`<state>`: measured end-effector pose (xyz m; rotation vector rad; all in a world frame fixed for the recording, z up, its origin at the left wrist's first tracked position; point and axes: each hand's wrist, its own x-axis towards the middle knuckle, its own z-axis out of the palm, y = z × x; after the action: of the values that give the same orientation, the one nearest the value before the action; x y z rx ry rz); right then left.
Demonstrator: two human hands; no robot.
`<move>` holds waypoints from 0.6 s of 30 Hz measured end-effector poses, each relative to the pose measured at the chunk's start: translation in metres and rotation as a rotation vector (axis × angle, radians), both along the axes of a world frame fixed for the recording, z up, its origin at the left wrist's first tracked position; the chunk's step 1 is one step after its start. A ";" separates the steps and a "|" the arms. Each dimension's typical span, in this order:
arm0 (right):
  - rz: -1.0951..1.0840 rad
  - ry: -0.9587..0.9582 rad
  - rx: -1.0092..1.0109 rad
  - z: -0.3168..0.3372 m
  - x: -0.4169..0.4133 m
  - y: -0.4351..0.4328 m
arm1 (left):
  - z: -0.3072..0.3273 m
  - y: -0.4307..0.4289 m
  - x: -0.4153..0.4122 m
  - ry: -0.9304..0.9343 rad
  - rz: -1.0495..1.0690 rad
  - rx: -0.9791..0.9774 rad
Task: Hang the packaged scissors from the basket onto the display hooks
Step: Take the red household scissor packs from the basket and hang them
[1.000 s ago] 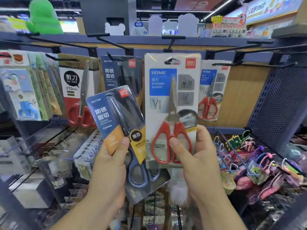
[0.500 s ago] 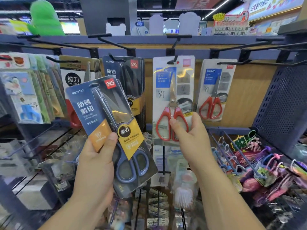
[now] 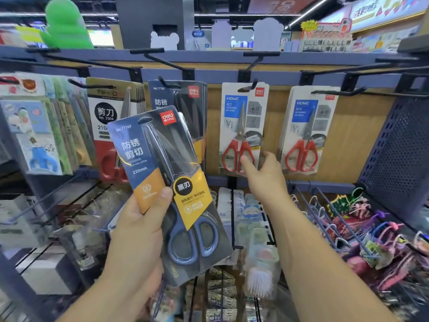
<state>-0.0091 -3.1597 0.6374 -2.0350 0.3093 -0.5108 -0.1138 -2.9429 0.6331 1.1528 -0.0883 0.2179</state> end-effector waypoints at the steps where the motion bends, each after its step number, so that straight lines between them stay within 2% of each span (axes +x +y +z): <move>1: -0.020 -0.056 -0.001 0.001 -0.012 0.003 | 0.001 -0.001 0.000 -0.002 -0.005 -0.006; 3: 0.053 -0.165 0.093 0.004 -0.043 0.012 | 0.001 -0.002 0.001 -0.005 -0.019 -0.027; 5: 0.262 -0.181 0.212 0.004 -0.078 0.027 | 0.001 -0.005 0.001 0.005 -0.040 -0.045; 8: 0.489 -0.124 0.169 -0.007 -0.116 0.047 | 0.000 -0.014 0.001 0.015 -0.063 -0.059; 13: 0.457 -0.182 0.211 -0.030 -0.130 0.055 | -0.004 -0.027 -0.005 0.045 -0.122 -0.070; 18: 0.342 -0.233 0.351 -0.036 -0.136 0.053 | -0.012 -0.023 0.003 0.286 -0.184 -0.280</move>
<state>-0.1454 -3.1063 0.6016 -1.6237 -0.0865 -0.4382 -0.1108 -2.9657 0.6208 0.8809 0.0874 -0.0969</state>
